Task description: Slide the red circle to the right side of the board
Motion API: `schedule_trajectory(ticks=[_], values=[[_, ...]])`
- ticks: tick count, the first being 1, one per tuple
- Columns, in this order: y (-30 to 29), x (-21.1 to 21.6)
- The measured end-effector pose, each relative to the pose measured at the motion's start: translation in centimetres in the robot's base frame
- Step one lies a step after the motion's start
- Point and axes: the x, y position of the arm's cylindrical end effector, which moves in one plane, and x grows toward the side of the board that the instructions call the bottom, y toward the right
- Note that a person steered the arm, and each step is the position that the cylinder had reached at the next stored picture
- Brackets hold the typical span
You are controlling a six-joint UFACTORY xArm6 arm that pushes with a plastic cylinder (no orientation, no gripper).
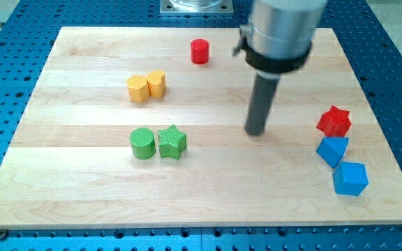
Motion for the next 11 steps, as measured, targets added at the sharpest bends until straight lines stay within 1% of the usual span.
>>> schedule_trajectory(ticks=[1,5,6,7,8,9,10,11], values=[[-2.1,-4.7],[-1.8,-4.8],[-4.1,-5.6],[-6.4,-8.3],[-10.9,-10.6],[-13.2,-14.9],[-12.2,-17.7],[-5.5,-14.4]])
